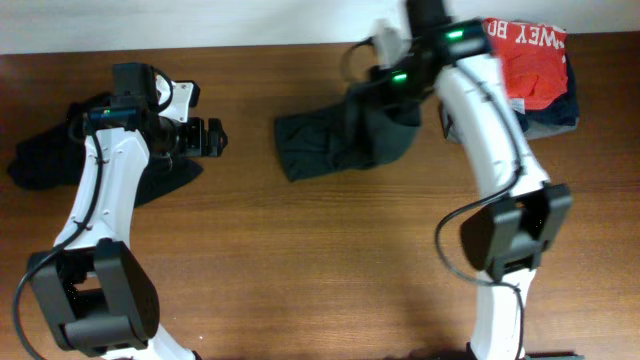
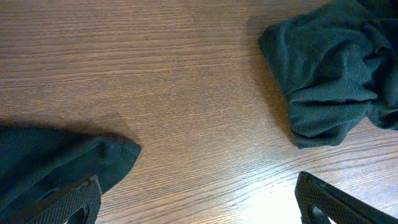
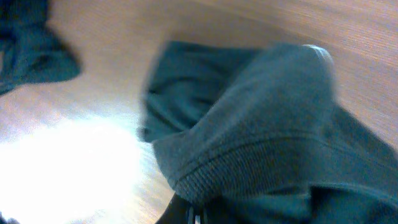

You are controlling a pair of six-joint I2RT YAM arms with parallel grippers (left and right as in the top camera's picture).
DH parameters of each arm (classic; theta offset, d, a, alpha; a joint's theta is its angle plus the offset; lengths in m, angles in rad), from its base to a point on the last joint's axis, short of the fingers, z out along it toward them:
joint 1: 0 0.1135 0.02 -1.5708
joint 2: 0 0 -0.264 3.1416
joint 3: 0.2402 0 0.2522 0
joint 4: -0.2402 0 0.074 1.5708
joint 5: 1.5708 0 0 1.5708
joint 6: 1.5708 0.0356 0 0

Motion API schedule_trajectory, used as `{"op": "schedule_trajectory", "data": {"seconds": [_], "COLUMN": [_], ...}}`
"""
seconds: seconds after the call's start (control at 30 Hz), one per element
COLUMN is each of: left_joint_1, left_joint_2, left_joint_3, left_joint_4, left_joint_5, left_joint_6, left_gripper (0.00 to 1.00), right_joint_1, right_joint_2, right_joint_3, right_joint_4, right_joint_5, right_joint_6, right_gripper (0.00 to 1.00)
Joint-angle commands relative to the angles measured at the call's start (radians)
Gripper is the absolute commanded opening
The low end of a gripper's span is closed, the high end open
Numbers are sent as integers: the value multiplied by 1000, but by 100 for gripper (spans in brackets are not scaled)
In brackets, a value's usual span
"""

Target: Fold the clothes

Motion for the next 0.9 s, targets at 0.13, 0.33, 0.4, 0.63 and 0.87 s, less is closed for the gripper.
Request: {"op": "schedule_trajectory", "data": {"seconds": [0.13,0.33,0.4,0.63,0.87], "left_joint_1": [-20,-19,-19,-19,-19], "left_joint_2": [53,54,54,54,54], "left_joint_3": [1,1,1,1,1], "left_joint_4": [3,21,22,37,51], "left_joint_5": [18,2,2,2,2], "left_joint_6": [-8,-8,-8,-8,-8], "left_gripper": [99,99,99,99,99], "right_joint_1": [218,285,285,256,209], "right_joint_2": [107,196,207,175,122], "right_joint_3": [23,23,23,77,338], "right_joint_4": [89,172,191,188,-21], "right_joint_5": [76,80,79,80,219], "right_joint_6": [58,84,83,78,64], "right_gripper": [4,11,30,78,79]}}
